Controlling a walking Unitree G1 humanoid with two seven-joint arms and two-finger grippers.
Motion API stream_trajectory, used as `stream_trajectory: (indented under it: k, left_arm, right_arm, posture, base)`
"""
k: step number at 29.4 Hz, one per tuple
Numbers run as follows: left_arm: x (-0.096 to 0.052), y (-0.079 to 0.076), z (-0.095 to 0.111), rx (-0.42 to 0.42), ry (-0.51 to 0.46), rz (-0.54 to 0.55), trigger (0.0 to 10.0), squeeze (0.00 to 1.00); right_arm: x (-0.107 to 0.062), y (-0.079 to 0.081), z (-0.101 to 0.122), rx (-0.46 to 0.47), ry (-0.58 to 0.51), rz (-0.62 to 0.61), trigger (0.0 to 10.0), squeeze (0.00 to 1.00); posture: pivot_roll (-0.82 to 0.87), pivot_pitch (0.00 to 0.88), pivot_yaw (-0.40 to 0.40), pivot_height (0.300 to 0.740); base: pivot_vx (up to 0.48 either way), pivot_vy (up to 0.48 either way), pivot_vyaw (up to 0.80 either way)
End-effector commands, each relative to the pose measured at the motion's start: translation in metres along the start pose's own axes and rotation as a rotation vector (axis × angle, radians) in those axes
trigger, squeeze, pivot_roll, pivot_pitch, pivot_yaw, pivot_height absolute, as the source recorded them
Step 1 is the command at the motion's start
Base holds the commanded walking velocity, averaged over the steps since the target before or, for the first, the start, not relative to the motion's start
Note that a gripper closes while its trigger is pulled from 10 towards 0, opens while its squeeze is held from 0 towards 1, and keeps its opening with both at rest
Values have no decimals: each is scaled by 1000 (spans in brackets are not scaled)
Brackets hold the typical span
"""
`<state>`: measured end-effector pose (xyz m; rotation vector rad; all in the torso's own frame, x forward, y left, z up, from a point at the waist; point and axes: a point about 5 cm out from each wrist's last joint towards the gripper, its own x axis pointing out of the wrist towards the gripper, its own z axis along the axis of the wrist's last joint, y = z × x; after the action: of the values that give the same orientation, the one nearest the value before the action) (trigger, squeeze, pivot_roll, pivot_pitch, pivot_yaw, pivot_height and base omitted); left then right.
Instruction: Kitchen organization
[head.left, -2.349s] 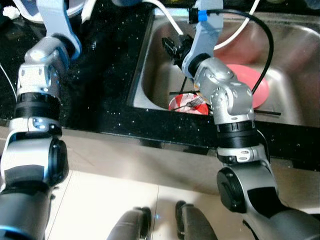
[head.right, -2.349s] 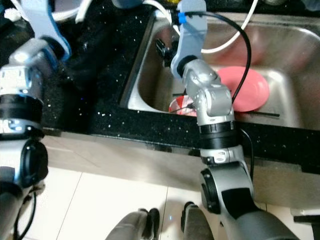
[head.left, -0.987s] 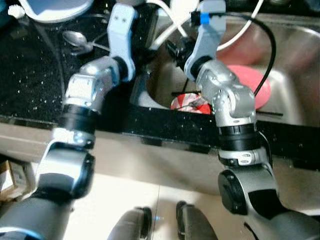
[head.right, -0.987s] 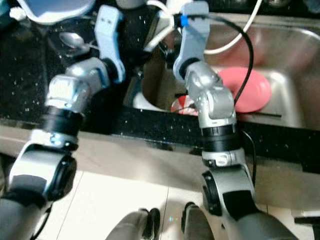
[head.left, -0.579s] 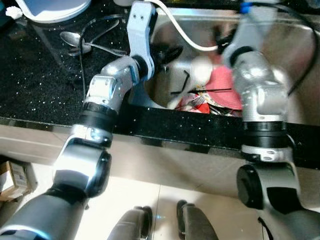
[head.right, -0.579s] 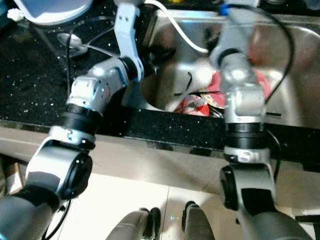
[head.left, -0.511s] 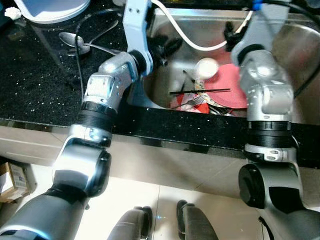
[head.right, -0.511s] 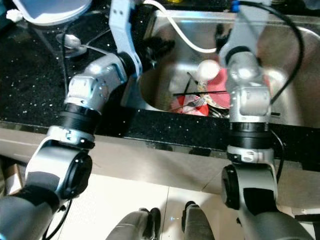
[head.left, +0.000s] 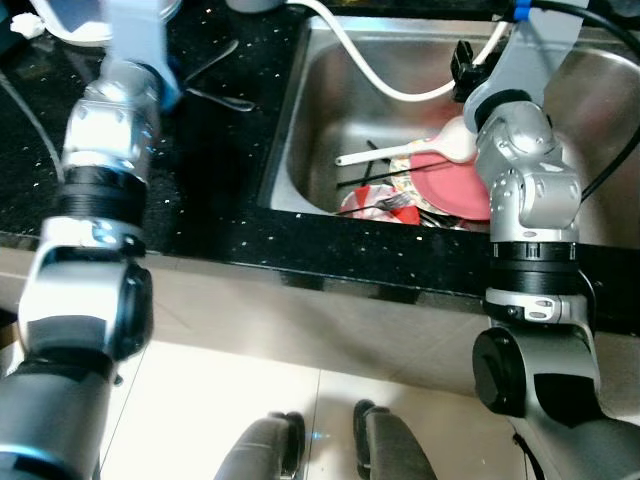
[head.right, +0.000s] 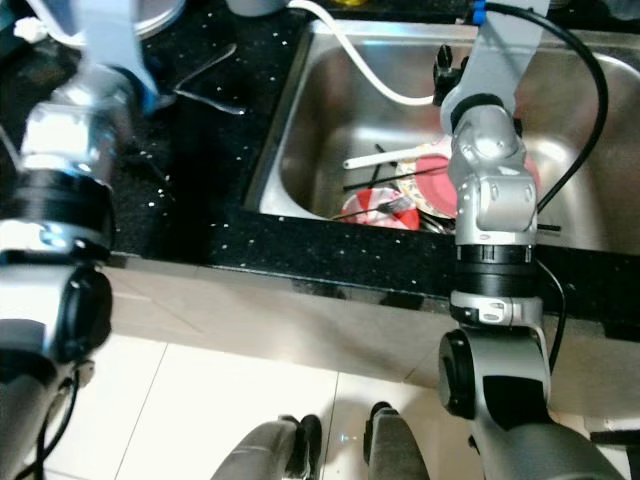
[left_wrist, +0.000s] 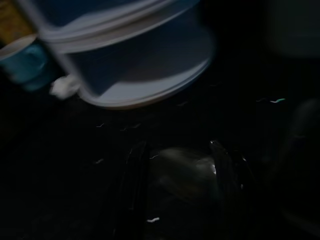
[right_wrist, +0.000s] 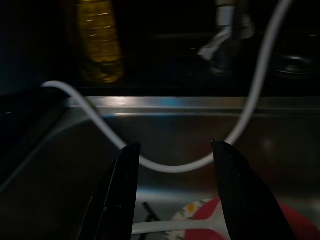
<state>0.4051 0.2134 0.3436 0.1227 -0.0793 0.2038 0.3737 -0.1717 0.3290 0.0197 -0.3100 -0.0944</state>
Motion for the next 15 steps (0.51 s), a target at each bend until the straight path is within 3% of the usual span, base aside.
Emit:
stream_trajectory:
  k: [1, 2, 4, 6, 7, 8, 9, 10, 11, 12, 15]
  left_arm:
    - [3, 16, -16, 17, 65, 57, 10000, 0]
    - [3, 16, -16, 17, 65, 57, 10000, 0]
    - [1, 17, -16, 146, 56, 106, 10000, 0]
    - [-2, 16, -13, 163, 41, 136, 10000, 0]
    - [-7, 12, -11, 83, 38, 144, 10000, 0]
    - [-7, 12, -11, 83, 38, 144, 10000, 0]
    - [-11, 11, -13, -45, 50, 122, 10000, 659]
    - [-11, 11, -13, -45, 50, 122, 10000, 659]
    - [-13, 12, -13, -130, 54, 112, 10000, 1000]
    - [-13, 12, -13, -130, 54, 112, 10000, 1000]
    - [-13, 12, -12, -280, 47, 66, 10000, 1000]
  right_arm:
    - [0, 4, -1, 13, -5, 14, 10000, 0]
    - [0, 4, -1, 13, -5, 14, 10000, 0]
    - [0, 5, 1, 15, -13, 18, 10000, 0]
    - [-1, 4, 1, 14, -14, 16, 10000, 0]
    - [-2, 3, -1, 14, -11, 12, 10000, 0]
    - [-2, 3, -1, 14, -11, 12, 10000, 0]
    - [-2, 2, -2, 15, -7, 10, 10000, 0]
    - [-2, 2, -2, 15, -7, 10, 10000, 0]
    - [-2, 2, -3, 16, -4, 11, 10000, 0]
    - [-2, 2, -3, 16, -4, 11, 10000, 0]
    - [-1, 5, -4, 21, -4, 24, 10000, 0]
  posture:
    - [53, 230, 92, 740]
    - [53, 230, 92, 740]
    - [51, 228, 101, 740]
    - [50, 228, 105, 740]
    - [52, 228, 106, 740]
    - [52, 228, 106, 740]
    - [52, 228, 106, 740]
    - [52, 228, 106, 740]
    - [52, 228, 106, 740]
    - [52, 228, 106, 740]
    - [63, 223, 89, 740]
  base:
    - [0, 0, 0]
    - [0, 0, 0]
    - [0, 0, 0]
    - [0, 0, 0]
    - [0, 0, 0]
    - [0, 0, 0]
    - [0, 0, 0]
    - [0, 0, 0]
    - [0, 0, 0]
    - [0, 0, 0]
    - [0, 0, 0]
